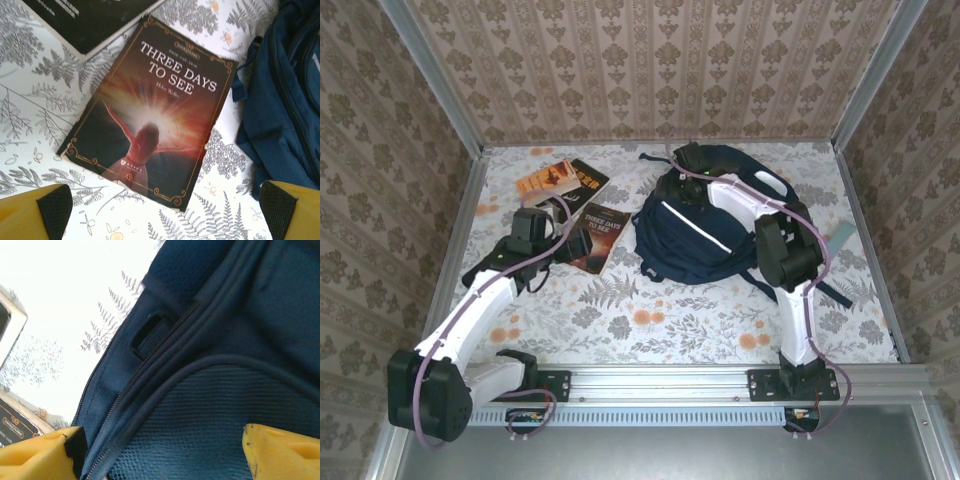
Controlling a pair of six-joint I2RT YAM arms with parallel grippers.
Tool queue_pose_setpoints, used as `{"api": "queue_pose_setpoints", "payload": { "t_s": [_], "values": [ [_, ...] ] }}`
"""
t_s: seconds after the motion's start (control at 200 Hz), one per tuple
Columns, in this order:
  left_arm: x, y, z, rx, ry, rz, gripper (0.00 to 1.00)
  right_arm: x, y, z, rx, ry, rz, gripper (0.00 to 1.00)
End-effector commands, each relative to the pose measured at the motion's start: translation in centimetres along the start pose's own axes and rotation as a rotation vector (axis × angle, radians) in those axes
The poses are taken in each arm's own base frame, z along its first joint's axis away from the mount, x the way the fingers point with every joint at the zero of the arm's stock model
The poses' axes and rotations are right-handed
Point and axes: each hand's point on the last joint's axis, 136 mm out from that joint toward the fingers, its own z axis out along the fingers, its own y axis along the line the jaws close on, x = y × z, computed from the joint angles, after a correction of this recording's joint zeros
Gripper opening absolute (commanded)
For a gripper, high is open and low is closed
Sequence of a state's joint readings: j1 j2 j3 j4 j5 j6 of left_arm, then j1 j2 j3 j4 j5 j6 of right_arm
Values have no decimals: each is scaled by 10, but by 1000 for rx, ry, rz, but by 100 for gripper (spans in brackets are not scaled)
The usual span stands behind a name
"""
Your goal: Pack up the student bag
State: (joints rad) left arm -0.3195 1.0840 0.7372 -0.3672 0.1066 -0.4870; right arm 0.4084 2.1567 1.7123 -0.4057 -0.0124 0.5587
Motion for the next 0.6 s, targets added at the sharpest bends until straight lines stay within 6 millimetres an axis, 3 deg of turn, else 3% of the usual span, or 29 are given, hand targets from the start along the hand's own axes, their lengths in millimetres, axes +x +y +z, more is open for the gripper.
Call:
{"api": "queue_pose_setpoints", "payload": {
  "t_s": [0.0,0.09,0.195,0.275,0.33,0.47,0.545,0.595],
  "values": [
    [9,-3,-2,21,5,-21,100,52,35,14,-74,171,-117,82],
    [12,-4,-3,24,3,-18,100,96,57,17,-111,262,-231,82],
    [15,-6,-5,29,2,-12,100,151,78,5,-173,341,-359,82],
    [17,-6,-7,32,3,-6,100,171,84,-15,-197,362,-422,82],
    [17,-9,-8,43,3,-5,100,164,83,-32,-197,330,-413,82],
    [17,-23,-7,89,7,9,100,110,74,-91,-199,163,-299,84],
    [16,-35,-6,112,16,24,99,88,55,-118,-202,81,-198,85],
    [15,-44,-5,129,20,34,97,79,32,-130,-177,44,-111,86]
  ]
}}
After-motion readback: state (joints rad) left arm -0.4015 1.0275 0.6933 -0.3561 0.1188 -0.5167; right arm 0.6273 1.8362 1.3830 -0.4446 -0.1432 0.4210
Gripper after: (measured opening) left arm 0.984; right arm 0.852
